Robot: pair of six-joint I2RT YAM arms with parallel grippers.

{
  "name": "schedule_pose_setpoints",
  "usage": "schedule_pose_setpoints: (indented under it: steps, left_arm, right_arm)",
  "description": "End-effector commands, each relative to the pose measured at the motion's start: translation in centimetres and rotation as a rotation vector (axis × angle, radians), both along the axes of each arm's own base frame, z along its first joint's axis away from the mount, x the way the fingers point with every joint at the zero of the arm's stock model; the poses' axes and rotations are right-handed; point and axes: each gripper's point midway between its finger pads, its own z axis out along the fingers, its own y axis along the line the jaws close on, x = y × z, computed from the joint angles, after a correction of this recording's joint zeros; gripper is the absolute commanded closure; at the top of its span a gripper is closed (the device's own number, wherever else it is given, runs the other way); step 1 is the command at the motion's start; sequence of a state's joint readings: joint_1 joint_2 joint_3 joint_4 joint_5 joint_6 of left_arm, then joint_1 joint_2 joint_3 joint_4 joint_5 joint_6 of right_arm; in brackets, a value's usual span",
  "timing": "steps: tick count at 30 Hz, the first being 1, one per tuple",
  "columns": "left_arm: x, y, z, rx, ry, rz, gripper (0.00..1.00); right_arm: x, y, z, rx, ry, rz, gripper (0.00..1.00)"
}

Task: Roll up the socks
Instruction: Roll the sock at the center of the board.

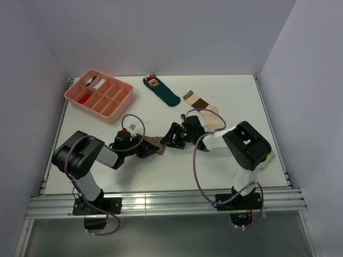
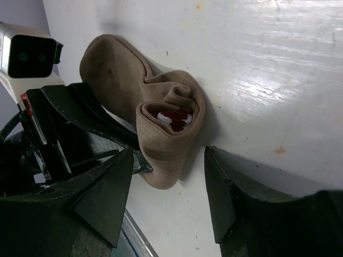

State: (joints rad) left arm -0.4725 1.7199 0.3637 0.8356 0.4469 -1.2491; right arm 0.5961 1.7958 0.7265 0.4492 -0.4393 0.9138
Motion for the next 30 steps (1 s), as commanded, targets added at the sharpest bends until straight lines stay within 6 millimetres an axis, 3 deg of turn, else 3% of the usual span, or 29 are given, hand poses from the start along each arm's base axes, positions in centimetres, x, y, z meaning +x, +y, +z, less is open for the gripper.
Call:
schedule_pose_setpoints:
  steps: [1, 7, 10, 12, 14, 16, 24, 26, 28, 29, 30]
  left_arm:
    - [-0.5, 0.6, -2.2, 0.067, 0.061, -0.012, 0.99]
    - [-0.2, 0.7, -2.3, 0.08, 0.067, -0.004, 0.99]
    - [-0.1, 0.7, -2.4, 0.086, 0.071, -0.005, 0.99]
    - [-0.1, 0.8, -2.6, 0.096, 0.071, -0.01, 0.99]
    - [0.1, 0.9, -2.6, 0.108, 0.058, -0.01, 0.99]
    - [0.3, 1.0, -2.5, 0.134, 0.037, -0.015, 0.95]
    - [2.4, 2.2, -0.4, 0.291, -0.102, 0.013, 0.52]
    - [2.5, 2.2, 0.5, 0.341, -0.149, 0.001, 0.48]
    - [3.8, 2.4, 2.4, 0.407, -0.236, 0.042, 0.43]
    - [2.9, 2.1, 2.3, 0.47, -0.252, 0.006, 0.42]
    - [3.3, 1.9, 3.3, 0.499, -0.293, 0.018, 0.41]
  right_arm:
    - [0.0, 0.4, -1.6, -0.024, 0.021, 0.0, 0.37]
    - [-0.6, 0.5, -3.7, -0.035, 0.064, 0.021, 0.46]
    - [-1.0, 0.4, -4.5, -0.042, 0.08, 0.034, 0.6]
    - [-1.2, 0.2, -4.8, -0.053, 0.085, 0.039, 0.76]
    - [-1.1, 0.1, -4.6, -0.066, 0.072, 0.048, 0.92]
    - [-0.7, -0.1, -4.3, -0.108, 0.069, 0.049, 1.0]
    - [0.2, -3.2, -3.3, -0.395, 0.099, 0.053, 1.0]
    - [0.4, -4.0, -3.3, -0.452, 0.11, 0.041, 1.0]
    - [0.3, -4.6, -2.8, -0.496, 0.138, 0.032, 1.0]
    - [0.5, -4.9, -2.7, -0.522, 0.139, 0.018, 1.0]
    - [0.4, -5.2, -2.4, -0.544, 0.155, 0.017, 1.0]
